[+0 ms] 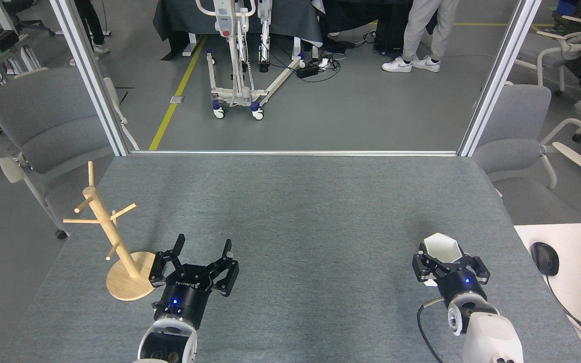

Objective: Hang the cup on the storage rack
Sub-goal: 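Lift the white cup with the right gripper and raise it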

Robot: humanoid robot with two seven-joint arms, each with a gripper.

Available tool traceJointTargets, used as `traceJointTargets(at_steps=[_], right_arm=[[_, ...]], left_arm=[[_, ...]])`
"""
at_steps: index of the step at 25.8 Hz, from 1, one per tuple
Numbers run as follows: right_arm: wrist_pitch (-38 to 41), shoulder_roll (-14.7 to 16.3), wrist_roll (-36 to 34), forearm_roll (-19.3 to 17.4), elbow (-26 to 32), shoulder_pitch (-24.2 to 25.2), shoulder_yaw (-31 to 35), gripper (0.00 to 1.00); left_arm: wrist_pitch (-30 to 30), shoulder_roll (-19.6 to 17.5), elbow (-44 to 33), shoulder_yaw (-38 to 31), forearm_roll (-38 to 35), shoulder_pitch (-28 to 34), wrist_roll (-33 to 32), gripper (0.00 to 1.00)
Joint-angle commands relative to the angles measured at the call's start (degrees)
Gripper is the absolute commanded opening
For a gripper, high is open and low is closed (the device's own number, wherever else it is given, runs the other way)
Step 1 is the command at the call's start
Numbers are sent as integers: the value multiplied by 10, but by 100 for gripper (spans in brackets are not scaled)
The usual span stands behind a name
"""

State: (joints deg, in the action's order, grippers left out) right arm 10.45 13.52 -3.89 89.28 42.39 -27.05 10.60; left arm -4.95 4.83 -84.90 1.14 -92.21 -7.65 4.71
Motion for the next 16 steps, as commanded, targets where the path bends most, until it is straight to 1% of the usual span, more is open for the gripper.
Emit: traceJointTargets(at_steps=[1, 3, 6, 8, 13, 16], right_arm=[[17, 13, 50, -6, 34, -1, 1, 21], [18, 21, 78, -22, 71, 0, 1, 21], [16, 28, 120, -56, 116, 0, 2, 20], [11, 37, 142, -68, 144, 1, 3, 20], [-17, 36, 195, -69, 219, 4, 4, 19], [-69, 27, 243, -69, 292, 11, -1, 20]], left_arm=[[2, -1, -4, 0, 0, 4, 3, 99], [2, -1, -4, 0, 0, 4, 7, 100], [1, 0, -4, 1, 0, 4, 9, 99], [1, 1, -4, 1, 0, 4, 9, 99], [-6, -1, -4, 4, 0, 5, 10, 99], [-23, -6, -5, 22, -2, 19, 10, 99]])
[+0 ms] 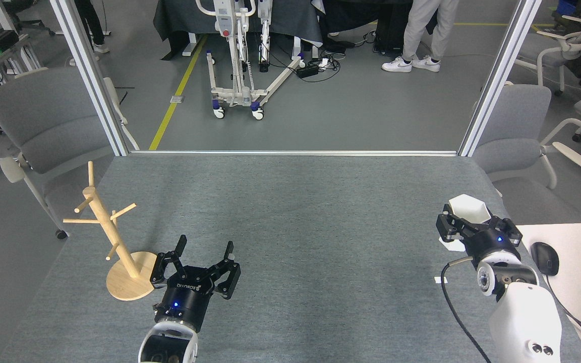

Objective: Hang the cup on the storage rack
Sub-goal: 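Bring the cup toward the left gripper in front of the robot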

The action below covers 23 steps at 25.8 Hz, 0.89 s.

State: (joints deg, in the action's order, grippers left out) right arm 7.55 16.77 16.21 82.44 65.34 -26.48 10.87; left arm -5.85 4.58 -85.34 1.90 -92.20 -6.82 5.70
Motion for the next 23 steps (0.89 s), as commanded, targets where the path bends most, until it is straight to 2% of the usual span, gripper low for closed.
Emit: traceJointTargets(at_steps=[1, 4, 6, 7, 12, 16, 19, 23], right_arm=[[-62, -8, 57, -2, 92, 13, -6, 20], [-127, -40, 79, -2, 175, 43, -18, 17], [-170, -61, 80, -1, 218, 47, -59, 14], [-197, -62, 82, 0, 232, 48, -83, 13], [-369, -55, 145, -1, 274, 28, -212, 12], [-478, -56, 201, 4, 297, -1, -305, 12], [-572, -55, 225, 11, 298, -32, -389, 11], [-637, -58, 262, 34, 296, -52, -431, 11]], left_arm=[[-27, -5, -2, 27, -3, 19, 1, 99], [-51, -11, -15, 63, -11, 33, 8, 99], [-55, -15, -33, 101, -33, 41, 5, 99], [-53, -15, -37, 118, -51, 42, 5, 99], [-47, 12, -33, 185, -146, 34, 1, 99], [-59, 15, -29, 238, -146, 8, -2, 99], [-62, 24, -9, 252, -145, -28, -29, 99], [-72, 32, 44, 253, -140, -81, -68, 99]])
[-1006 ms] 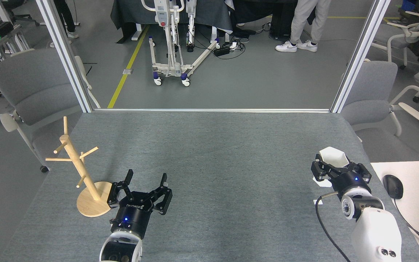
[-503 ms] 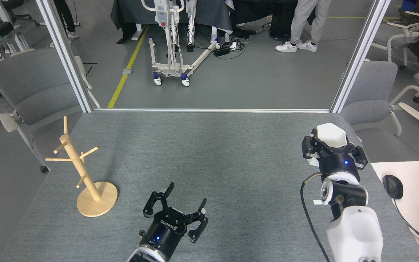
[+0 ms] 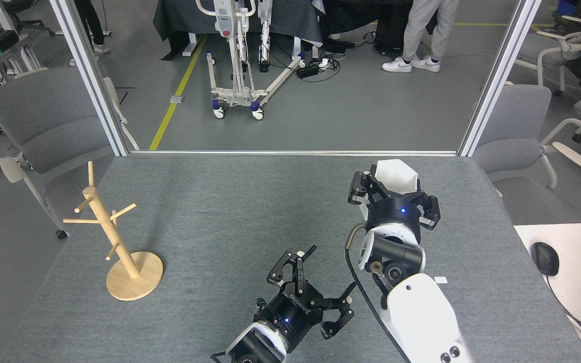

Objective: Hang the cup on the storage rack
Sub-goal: 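Bring the cup toward the left gripper in front of the robot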

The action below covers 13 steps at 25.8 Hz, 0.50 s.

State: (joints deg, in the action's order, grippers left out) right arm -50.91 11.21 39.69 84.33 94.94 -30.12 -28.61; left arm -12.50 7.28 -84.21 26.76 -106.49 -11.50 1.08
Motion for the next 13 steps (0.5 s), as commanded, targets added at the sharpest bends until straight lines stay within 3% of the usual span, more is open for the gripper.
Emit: traceJointTargets(at_steps=[1, 7, 13], right_arm=[[-55, -2, 35, 22, -2, -16, -37, 12], [-56, -7, 50, 29, -8, -15, -51, 11], [-56, -27, 50, 29, -30, -8, -80, 11]], left_arm=[[-7, 5, 41, 5, 8, -40, -21, 99], [-12, 0, 59, -2, 95, -56, -25, 99], [-12, 6, 76, -3, 104, -88, -28, 99]])
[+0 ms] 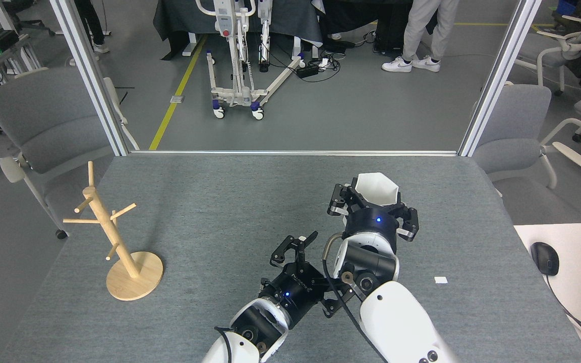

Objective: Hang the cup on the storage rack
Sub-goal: 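Bring the cup toward the left gripper in front of the robot, then grasp the white cup with the left gripper beside the right gripper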

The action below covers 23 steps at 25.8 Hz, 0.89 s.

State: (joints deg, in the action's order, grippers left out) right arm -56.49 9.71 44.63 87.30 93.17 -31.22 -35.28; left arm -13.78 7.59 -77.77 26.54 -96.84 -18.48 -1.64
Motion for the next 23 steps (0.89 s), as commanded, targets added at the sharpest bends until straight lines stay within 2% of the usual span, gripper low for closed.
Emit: traceJointTargets(at_steps=[1, 7, 10, 15, 23], right_arm=[[0, -14, 1, 0, -17, 3, -22, 11], [-5, -16, 10, -1, -42, 7, -67, 11], [-10, -28, 10, -1, -49, 7, -81, 11], [-17, -41, 9, 0, -49, 5, -91, 10], [-16, -50, 9, 1, -50, 2, -92, 9]], left_arm=[[2, 4, 17, -1, 8, -26, -1, 99], [1, 4, 39, 2, 7, -53, -2, 99], [-2, 4, 60, 4, 8, -69, -3, 99], [-48, 4, 87, 4, 11, -74, -3, 99], [-44, 4, 144, 0, 27, -89, -3, 99]])
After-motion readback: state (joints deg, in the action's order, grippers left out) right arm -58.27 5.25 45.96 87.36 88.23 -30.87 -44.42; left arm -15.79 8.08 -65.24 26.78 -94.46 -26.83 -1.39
